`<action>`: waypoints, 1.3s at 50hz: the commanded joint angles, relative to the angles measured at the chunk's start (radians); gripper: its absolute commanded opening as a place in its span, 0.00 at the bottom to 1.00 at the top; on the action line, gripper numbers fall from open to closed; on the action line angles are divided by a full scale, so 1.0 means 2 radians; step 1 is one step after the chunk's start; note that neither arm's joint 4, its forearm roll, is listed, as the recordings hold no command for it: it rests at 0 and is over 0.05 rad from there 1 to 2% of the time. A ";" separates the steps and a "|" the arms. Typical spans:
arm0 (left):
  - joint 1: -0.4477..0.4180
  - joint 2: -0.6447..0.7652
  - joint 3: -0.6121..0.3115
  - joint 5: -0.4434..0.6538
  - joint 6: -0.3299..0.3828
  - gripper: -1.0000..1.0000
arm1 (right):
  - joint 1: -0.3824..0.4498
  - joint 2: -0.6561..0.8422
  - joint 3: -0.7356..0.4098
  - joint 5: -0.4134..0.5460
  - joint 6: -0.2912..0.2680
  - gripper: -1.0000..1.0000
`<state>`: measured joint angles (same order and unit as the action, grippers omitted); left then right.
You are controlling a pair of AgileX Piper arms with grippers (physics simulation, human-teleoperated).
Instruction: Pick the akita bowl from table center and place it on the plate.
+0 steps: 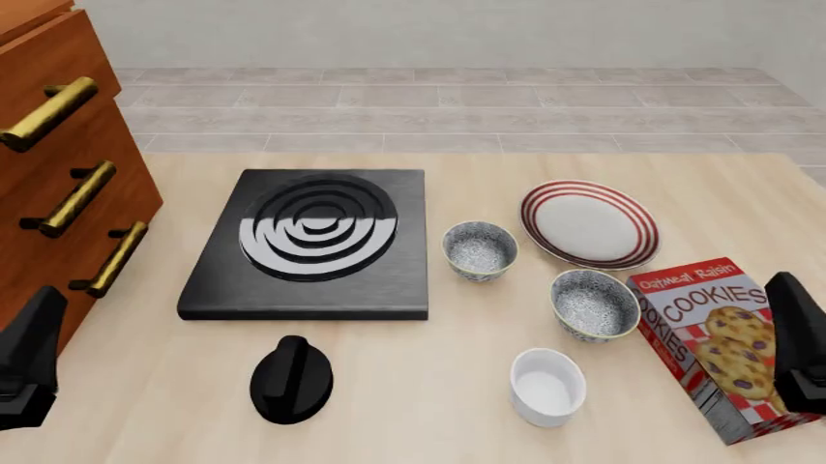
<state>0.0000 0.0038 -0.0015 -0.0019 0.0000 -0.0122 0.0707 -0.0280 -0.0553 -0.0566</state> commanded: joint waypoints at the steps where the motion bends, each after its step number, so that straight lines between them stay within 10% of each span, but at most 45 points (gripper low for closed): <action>1: 0.000 0.002 -0.001 0.000 0.000 1.00 | 0.007 -0.027 0.012 0.022 0.030 1.00; 33: 0.000 0.002 -0.001 0.000 0.000 1.00 | 0.008 0.094 -0.172 0.106 0.059 1.00; 65: 0.000 0.002 -0.001 0.000 0.000 1.00 | 0.142 0.446 -0.313 0.085 0.071 1.00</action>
<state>0.0001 0.0074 -0.0043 -0.0019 0.0001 0.2143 0.7801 -0.5724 0.1189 0.0974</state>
